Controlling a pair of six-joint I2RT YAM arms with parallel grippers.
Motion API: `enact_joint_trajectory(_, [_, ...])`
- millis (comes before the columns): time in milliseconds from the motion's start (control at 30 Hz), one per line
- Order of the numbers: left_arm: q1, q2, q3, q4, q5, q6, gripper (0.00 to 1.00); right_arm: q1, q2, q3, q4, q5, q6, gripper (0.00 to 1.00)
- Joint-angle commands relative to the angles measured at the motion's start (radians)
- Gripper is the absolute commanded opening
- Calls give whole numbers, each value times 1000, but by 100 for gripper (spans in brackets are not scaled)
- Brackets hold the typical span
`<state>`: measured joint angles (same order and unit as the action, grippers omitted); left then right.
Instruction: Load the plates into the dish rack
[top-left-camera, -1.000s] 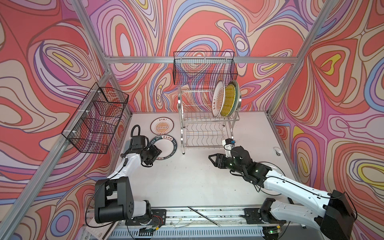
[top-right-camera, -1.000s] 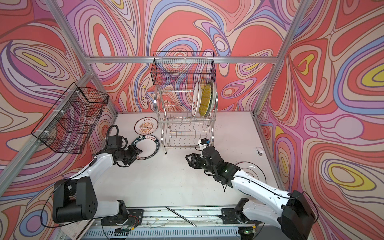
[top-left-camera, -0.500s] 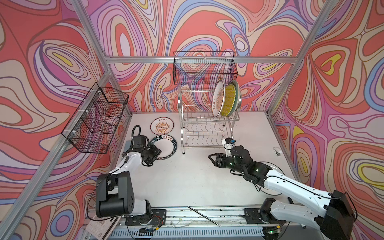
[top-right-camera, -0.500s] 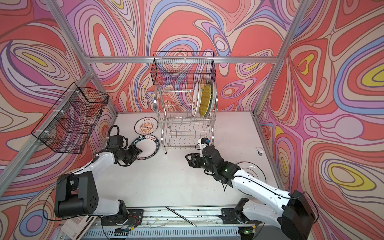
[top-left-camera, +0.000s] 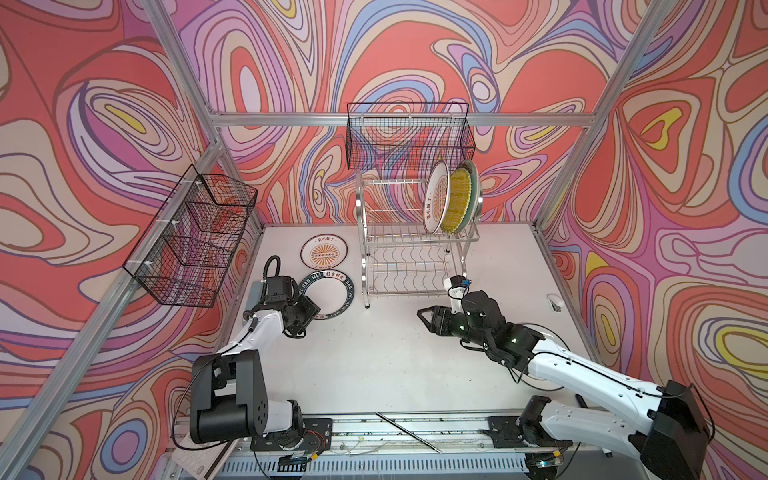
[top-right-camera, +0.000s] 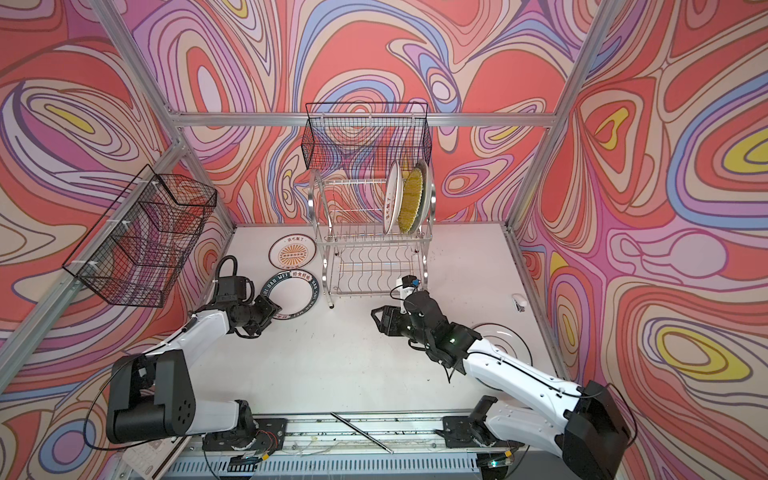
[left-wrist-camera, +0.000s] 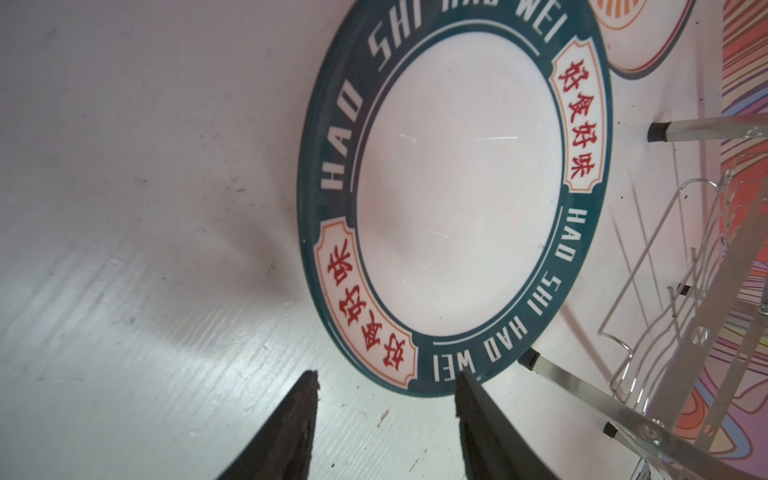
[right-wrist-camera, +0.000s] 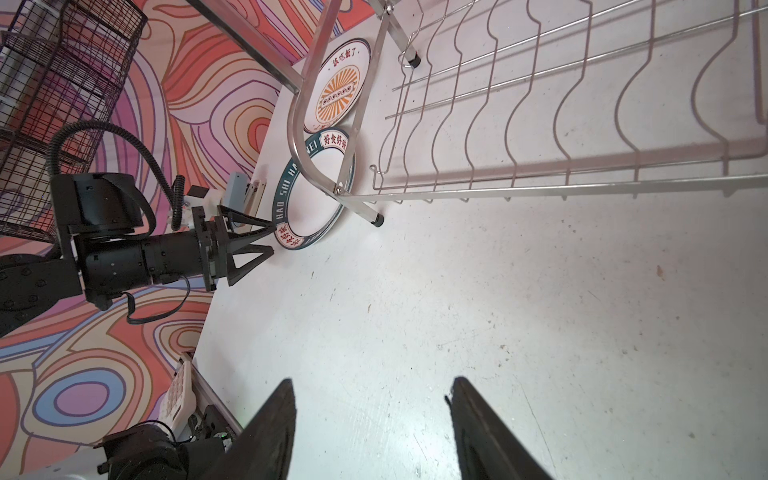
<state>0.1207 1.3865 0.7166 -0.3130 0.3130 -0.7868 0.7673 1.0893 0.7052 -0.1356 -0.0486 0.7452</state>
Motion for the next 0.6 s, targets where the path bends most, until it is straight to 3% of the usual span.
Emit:
enact_joint_trajectory(0, [11, 25, -17, 41, -16, -18, 51, -2, -14, 9, -12, 13, -6, 59])
enact_joint_trajectory(567, [16, 124, -121, 345, 43, -157, 38, -2, -56, 27, -80, 47, -12, 54])
